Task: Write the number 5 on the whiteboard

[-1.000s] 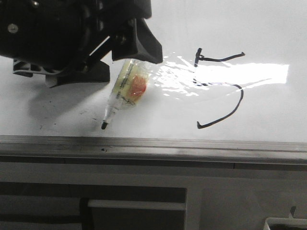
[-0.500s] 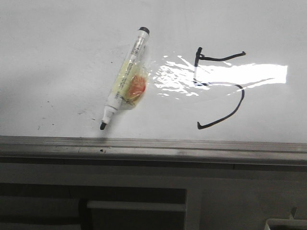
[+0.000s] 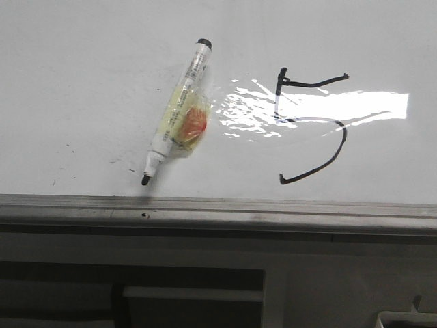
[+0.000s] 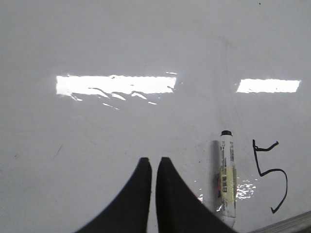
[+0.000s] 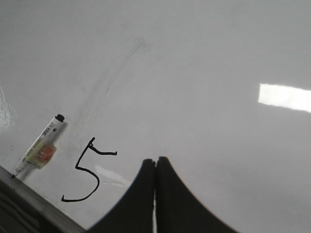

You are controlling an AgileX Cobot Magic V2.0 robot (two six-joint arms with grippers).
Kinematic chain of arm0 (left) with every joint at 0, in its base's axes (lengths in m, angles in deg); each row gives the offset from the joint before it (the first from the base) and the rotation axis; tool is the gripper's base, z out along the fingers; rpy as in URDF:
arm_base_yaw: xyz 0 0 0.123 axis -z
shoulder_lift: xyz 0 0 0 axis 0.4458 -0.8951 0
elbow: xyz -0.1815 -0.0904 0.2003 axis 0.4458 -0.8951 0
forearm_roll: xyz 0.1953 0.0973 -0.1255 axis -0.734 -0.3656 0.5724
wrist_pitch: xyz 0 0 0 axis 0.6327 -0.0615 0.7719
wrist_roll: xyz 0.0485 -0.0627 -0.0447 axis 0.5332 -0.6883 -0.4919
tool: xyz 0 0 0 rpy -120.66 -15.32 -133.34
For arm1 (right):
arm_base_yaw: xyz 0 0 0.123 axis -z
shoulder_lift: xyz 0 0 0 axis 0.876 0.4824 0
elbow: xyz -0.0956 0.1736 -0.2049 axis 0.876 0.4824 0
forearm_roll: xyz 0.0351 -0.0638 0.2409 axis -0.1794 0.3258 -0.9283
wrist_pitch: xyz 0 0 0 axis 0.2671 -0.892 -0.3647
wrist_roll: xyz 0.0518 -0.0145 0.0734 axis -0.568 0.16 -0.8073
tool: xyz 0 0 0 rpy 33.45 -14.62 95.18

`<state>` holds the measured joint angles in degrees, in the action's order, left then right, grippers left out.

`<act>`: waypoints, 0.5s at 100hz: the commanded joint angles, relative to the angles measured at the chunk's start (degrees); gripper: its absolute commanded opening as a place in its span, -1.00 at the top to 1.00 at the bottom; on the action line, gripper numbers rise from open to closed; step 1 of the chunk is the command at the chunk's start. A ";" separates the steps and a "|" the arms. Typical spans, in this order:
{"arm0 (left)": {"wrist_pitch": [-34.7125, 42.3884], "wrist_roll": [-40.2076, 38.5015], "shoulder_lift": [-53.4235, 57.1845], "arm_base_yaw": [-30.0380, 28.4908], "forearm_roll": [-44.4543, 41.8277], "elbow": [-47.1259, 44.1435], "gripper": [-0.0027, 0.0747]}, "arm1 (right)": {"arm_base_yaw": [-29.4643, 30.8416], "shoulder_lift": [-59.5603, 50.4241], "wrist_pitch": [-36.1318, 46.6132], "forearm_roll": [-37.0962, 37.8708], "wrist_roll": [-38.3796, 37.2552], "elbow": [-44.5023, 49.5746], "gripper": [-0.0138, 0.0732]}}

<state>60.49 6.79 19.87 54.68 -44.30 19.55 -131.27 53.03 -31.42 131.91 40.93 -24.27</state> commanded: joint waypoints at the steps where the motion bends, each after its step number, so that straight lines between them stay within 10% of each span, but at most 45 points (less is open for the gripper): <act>1: 3.73 0.01 0.32 -0.73 -0.04 0.54 0.98 | 0.13 0.84 6.66 1.82 -0.12 1.52 0.82; 50: 3.73 0.01 0.22 -0.73 -0.04 -0.33 0.98 | 0.13 7.54 19.98 11.72 -0.12 11.52 0.78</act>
<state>60.14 6.82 20.53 54.18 -44.39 17.75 -131.27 59.25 -13.96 139.85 40.92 -11.49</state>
